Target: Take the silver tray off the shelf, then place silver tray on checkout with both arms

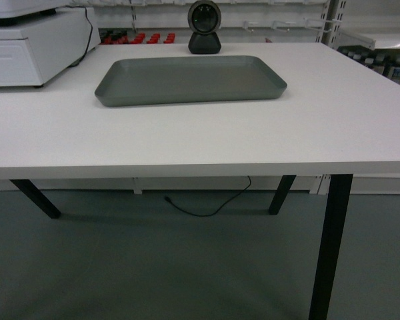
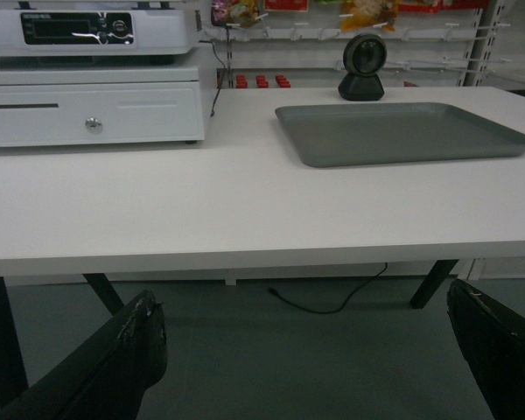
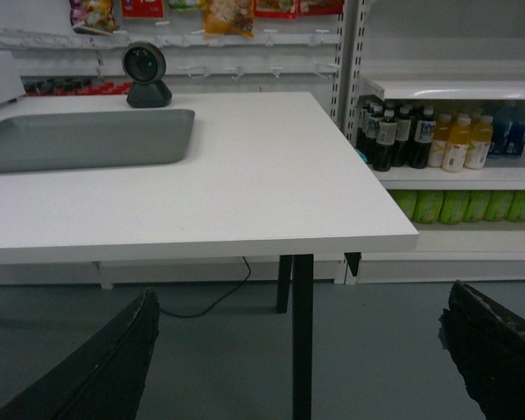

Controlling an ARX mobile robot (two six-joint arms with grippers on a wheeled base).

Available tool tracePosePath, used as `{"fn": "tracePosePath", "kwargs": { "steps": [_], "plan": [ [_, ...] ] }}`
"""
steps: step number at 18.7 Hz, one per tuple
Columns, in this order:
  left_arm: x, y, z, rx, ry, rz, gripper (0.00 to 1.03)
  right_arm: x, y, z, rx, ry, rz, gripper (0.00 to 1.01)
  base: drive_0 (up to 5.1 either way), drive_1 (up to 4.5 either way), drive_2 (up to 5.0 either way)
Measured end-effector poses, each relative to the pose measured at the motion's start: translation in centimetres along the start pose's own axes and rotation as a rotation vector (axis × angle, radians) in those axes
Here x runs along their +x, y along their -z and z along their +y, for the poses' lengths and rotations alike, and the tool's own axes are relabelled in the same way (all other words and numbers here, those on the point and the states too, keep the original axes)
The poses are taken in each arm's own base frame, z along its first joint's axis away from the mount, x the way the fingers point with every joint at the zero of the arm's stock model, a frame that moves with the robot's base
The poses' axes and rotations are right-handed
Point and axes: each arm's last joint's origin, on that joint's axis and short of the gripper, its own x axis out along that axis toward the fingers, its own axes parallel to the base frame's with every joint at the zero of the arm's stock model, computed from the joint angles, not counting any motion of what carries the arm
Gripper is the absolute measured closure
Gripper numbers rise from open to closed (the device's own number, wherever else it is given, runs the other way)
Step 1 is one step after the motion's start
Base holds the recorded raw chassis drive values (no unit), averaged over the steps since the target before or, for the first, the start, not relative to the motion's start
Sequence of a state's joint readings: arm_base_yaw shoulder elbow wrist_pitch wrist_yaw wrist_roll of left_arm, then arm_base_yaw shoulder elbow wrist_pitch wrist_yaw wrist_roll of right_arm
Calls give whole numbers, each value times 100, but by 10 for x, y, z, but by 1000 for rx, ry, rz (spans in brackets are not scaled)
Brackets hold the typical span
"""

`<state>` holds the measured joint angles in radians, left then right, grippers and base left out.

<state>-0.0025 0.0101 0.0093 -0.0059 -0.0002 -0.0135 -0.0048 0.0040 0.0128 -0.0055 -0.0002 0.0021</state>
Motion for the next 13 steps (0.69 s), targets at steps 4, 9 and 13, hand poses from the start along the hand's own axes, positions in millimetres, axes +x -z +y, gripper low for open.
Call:
{"fn": "tracePosePath", "kwargs": {
  "steps": [4,9,13],
  "plan": [
    [0,0,0,0,0,-5,5,0,0,0,0,0,-2,3,-4,-233,226],
    [0,0,0,0,0,-3,5,0,0,0,0,0,-2,3,0,0,0],
    [0,0,0,0,0,-3,5,0,0,0,0,0,-2,3,0,0,0]
  ]
}}
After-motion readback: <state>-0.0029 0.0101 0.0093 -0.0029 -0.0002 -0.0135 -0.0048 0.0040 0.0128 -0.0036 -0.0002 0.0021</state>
